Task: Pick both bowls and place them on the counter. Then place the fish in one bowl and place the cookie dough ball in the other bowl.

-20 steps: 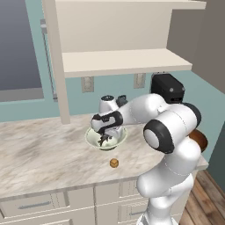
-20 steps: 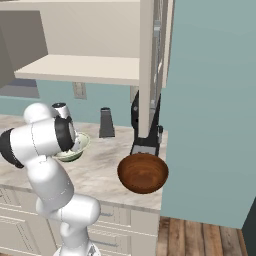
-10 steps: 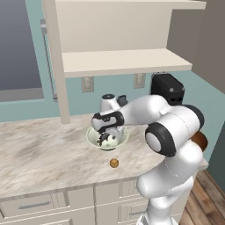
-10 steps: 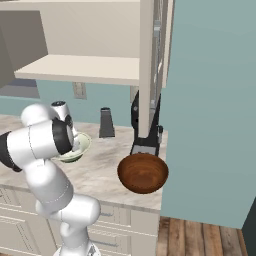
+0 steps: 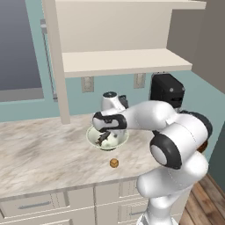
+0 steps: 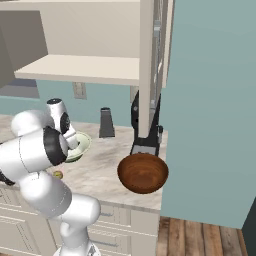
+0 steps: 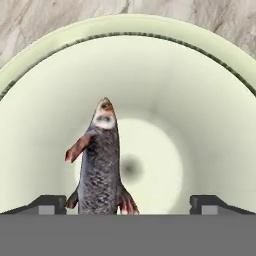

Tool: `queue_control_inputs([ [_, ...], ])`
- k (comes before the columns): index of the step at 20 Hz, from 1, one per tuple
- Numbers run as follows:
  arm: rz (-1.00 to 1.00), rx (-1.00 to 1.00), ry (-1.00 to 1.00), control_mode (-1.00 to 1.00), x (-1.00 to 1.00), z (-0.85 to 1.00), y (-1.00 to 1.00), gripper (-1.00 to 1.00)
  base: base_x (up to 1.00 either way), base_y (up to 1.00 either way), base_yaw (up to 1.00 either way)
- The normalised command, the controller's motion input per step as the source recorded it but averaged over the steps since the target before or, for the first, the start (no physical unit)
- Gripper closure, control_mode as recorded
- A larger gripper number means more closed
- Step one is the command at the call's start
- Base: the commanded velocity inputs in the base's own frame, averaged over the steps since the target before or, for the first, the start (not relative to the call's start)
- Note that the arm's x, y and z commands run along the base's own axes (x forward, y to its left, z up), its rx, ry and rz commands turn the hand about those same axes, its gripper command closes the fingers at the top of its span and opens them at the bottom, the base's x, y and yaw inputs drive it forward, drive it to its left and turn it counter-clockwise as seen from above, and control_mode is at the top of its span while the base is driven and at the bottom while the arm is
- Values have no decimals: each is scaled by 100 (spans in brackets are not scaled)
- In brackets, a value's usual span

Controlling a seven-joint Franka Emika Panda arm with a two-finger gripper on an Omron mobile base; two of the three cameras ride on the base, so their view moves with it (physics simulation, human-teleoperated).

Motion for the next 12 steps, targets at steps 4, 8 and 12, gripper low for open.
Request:
queue_control_inputs([
  [4, 0, 0, -15, -100, -40, 20, -8, -100, 0, 0, 0],
  [8, 0, 0, -11, -100, -51, 12, -14, -100, 0, 0, 0],
  [12, 0, 0, -7, -100, -49, 17, -12, -100, 0, 0, 0],
])
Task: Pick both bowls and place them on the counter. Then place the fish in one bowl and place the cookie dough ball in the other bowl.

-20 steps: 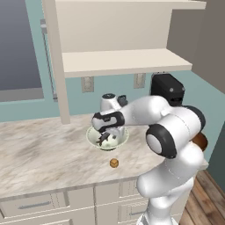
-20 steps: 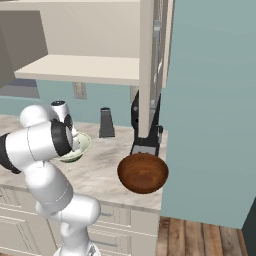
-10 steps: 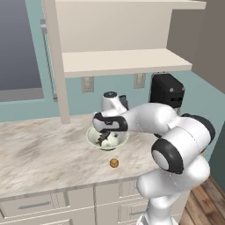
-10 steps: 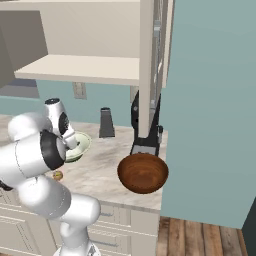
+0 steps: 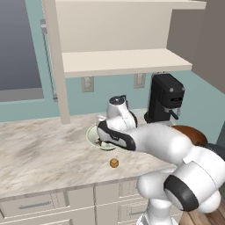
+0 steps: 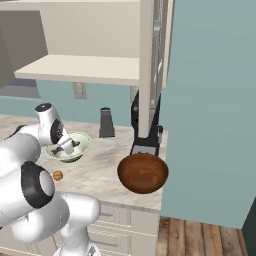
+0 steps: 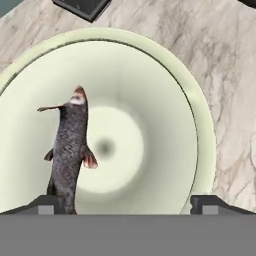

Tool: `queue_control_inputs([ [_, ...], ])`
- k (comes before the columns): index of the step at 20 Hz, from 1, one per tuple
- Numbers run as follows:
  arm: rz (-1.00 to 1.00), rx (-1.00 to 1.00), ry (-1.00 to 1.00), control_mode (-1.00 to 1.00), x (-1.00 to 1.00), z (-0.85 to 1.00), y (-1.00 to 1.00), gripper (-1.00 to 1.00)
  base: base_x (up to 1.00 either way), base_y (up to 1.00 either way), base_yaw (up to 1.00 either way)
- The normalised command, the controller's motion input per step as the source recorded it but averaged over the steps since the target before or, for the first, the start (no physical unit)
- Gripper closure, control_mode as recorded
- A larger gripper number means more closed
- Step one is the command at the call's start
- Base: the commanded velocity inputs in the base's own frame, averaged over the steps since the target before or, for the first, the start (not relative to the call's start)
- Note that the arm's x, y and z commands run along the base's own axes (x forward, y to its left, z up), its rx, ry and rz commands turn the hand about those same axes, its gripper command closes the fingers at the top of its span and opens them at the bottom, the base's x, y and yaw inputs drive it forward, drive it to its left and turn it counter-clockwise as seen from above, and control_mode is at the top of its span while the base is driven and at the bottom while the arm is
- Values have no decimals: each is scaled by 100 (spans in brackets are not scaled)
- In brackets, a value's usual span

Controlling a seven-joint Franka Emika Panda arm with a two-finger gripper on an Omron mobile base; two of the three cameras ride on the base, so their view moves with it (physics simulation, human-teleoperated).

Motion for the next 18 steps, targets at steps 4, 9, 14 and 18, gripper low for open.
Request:
queue_control_inputs([
  [4, 3, 0, -3, -100, -52, 24, -12, -100, 0, 0, 0],
  [9, 15, 3, 0, -100, -52, 26, -7, -100, 0, 0, 0],
  [14, 18, 0, 0, -100, -56, 11, -5, -100, 0, 0, 0],
  [18, 16, 0, 0, -100, -45, 2, -1, -100, 0, 0, 0],
])
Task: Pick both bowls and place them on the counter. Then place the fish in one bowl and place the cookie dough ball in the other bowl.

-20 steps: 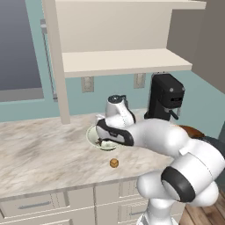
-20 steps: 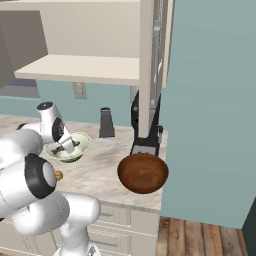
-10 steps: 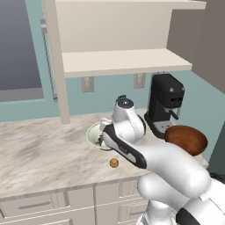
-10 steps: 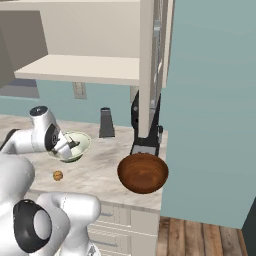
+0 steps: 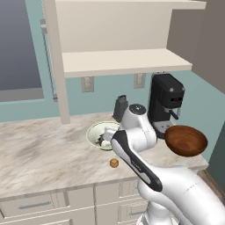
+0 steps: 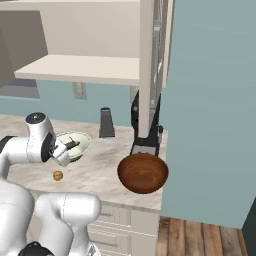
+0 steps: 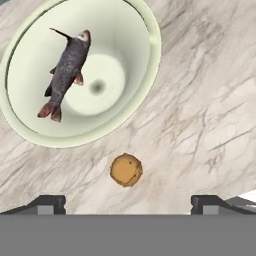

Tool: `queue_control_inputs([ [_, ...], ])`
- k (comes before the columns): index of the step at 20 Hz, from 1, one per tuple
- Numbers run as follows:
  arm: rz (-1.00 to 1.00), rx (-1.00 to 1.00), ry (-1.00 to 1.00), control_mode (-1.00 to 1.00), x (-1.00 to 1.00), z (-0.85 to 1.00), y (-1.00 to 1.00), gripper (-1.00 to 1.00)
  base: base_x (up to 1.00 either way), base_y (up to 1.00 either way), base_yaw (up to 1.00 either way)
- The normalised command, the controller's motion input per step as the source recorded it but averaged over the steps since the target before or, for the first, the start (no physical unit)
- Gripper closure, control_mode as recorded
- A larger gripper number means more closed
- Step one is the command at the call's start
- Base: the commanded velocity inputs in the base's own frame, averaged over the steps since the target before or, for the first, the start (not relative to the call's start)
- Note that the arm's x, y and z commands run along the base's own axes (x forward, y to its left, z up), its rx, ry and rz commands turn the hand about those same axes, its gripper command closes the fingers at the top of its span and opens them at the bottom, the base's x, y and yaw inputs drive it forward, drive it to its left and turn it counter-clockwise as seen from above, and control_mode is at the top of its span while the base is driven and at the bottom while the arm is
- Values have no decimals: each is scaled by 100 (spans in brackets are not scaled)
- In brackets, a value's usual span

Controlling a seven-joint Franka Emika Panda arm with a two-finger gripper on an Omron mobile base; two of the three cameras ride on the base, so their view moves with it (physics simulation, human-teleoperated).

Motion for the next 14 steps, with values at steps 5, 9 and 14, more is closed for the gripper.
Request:
queue_control_inputs([
  [5, 9, 0, 0, -100, -30, 0, 2, -100, 0, 0, 0],
  [9, 4, -1, 0, -100, -7, -1, 3, -100, 0, 0, 0],
  [14, 2, -8, 0, -100, 6, -11, 4, -100, 0, 0, 0],
])
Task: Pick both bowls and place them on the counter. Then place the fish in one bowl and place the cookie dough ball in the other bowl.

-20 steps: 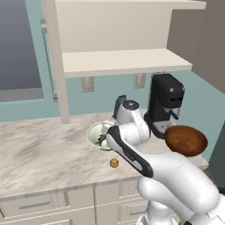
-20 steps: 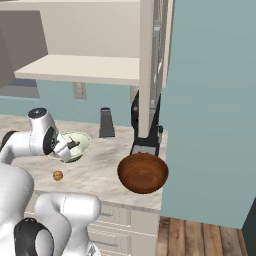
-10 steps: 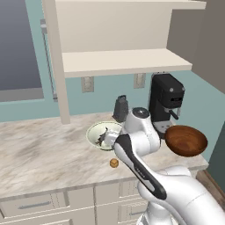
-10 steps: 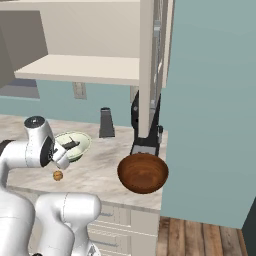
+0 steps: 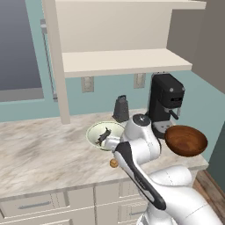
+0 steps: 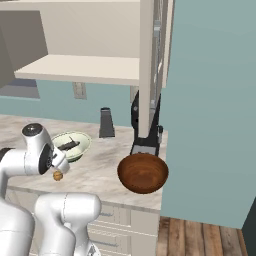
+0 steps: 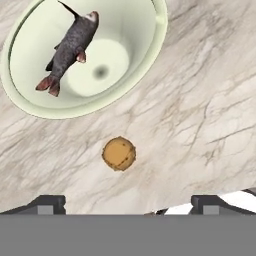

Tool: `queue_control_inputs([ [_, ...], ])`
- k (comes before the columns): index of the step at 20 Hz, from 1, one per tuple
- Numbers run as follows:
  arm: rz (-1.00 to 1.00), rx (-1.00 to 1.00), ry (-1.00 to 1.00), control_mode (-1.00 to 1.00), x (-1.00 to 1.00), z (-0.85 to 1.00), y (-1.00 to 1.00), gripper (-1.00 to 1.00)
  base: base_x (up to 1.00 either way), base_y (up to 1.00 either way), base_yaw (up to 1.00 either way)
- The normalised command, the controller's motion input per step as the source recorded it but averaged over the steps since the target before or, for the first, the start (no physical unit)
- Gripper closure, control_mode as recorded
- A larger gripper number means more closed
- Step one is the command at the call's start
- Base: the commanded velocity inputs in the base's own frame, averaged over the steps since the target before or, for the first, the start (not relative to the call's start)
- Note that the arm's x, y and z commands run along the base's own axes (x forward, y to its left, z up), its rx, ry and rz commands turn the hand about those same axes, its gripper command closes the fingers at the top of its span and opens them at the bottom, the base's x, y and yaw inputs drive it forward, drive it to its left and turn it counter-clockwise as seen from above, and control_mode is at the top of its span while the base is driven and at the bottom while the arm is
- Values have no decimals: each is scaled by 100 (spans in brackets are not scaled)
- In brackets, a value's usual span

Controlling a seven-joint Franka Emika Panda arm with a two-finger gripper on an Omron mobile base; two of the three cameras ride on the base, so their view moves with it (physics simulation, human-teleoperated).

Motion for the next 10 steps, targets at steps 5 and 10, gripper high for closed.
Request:
queue_control_inputs([
  [5, 0, -13, 0, -100, 16, -17, 6, -100, 0, 0, 0],
  [10, 9, -2, 3, -100, 12, -9, 10, -100, 0, 0, 0],
])
